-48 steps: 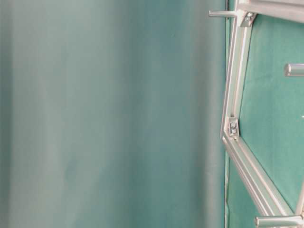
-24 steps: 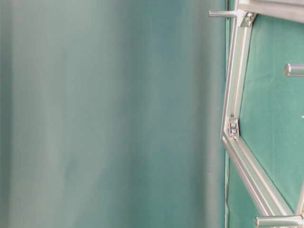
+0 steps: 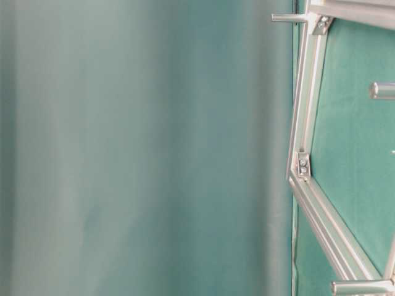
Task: Find the location of the shaft and insert the gear.
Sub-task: 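Close the right gripper on the blue gear's hub, then lift the blue gear and tilt it upright with the right gripper, then carry the upright gear left toward the frame's metal shaft, then align the gear's center hole with the shaft end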
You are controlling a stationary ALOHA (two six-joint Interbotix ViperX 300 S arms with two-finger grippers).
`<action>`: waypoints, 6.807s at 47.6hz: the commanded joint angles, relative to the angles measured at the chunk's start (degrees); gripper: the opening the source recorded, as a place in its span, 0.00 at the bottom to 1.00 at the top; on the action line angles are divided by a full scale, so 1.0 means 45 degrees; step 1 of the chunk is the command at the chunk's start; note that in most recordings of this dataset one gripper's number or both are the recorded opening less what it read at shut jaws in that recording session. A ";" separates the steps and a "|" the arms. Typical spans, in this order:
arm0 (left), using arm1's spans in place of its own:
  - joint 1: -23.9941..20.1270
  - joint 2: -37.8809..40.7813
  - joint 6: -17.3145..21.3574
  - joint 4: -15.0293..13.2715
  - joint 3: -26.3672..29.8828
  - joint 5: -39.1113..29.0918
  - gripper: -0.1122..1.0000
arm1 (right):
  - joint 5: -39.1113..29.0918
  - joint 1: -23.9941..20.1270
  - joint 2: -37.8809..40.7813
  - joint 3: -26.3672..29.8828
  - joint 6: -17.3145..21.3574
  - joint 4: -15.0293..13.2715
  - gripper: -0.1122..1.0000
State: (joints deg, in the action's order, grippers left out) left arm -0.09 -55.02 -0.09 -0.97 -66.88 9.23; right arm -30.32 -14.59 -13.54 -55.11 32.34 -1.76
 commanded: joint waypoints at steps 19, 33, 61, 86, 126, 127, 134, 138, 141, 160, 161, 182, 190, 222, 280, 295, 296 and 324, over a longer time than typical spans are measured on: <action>0.0000 0.0117 0.0000 -0.0020 0.0254 0.0059 0.11 | 0.0781 -0.0039 0.0391 0.0078 0.0020 0.0020 0.94; 0.0000 0.0117 0.0000 -0.0020 0.0254 0.0059 0.11 | 0.0742 -0.0039 0.0547 0.0059 0.0039 0.0039 0.94; 0.0000 0.0117 0.0000 -0.0020 0.0254 0.0059 0.11 | 0.0508 -0.0039 0.0547 0.0039 0.0352 0.0059 0.72; 0.0000 0.0137 -0.0020 -0.0020 0.0234 0.0020 0.11 | -0.0371 -0.0039 0.0332 0.0742 0.0371 0.0234 0.72; -0.0020 0.0137 -0.0098 -0.0059 0.0215 -0.0176 0.11 | -0.4414 -0.0137 -0.0781 0.4785 0.0371 -0.1348 0.72; 0.0000 0.0117 -0.0098 -0.0059 0.0215 -0.0176 0.11 | -0.4355 -0.0137 -0.0781 0.4824 0.0371 -0.1367 0.72; 0.0000 0.0117 -0.0098 -0.0059 0.0234 -0.0176 0.11 | -0.3633 -0.0098 -0.0391 0.5156 0.0371 -0.1406 0.72; 0.0000 0.0117 -0.0098 -0.0059 0.0234 -0.0176 0.11 | -0.3437 -0.0098 0.0039 0.5586 0.0371 -0.1406 0.72; 0.0000 0.0137 -0.0098 -0.0059 0.0234 -0.0176 0.11 | -0.3437 -0.0059 0.0352 0.5879 0.0352 -0.1445 0.72; 0.0000 0.0137 -0.0098 -0.0059 0.0234 -0.0195 0.11 | -0.4082 0.0430 0.2168 0.7637 0.0352 -0.2090 0.72; -0.0020 0.0137 -0.0098 -0.0059 0.0234 -0.0195 0.11 | -0.4102 0.0488 0.2207 0.7656 0.0352 -0.2090 0.72; -0.0020 0.0137 -0.0078 -0.0059 0.0234 -0.0195 0.11 | -0.3652 0.1055 0.2969 0.7617 0.0332 -0.2109 0.72; 0.0000 0.0137 -0.0078 -0.0059 0.0215 -0.0195 0.11 | -0.3496 0.1055 0.3203 0.7598 0.0332 -0.2070 0.72; 0.0000 0.0117 -0.0078 -0.0059 0.0215 -0.0215 0.11 | -0.2676 0.0332 0.3477 0.7930 0.0352 -0.1816 0.72; 0.0000 0.0137 -0.0078 -0.0059 0.0195 -0.0273 0.11 | -0.2090 0.1504 0.3750 0.7969 0.0293 -0.3457 0.72; 0.0000 0.0137 -0.0059 -0.0059 0.0195 -0.0313 0.11 | -0.1738 0.1504 0.2910 0.6602 0.0859 -0.3398 0.72; 0.0000 0.0137 -0.0059 -0.0059 0.0195 -0.0313 0.11 | -0.1719 0.1504 0.2852 0.6523 0.0977 -0.3418 0.72; 0.0000 0.0137 -0.0059 -0.0059 0.0195 -0.0313 0.11 | -0.0820 0.0586 0.2168 0.5488 0.2129 -0.3379 0.72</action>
State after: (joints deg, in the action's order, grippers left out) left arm -0.09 -54.93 -0.44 -1.14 -66.88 7.47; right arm -34.80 -10.90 -2.81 -31.38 41.75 -16.96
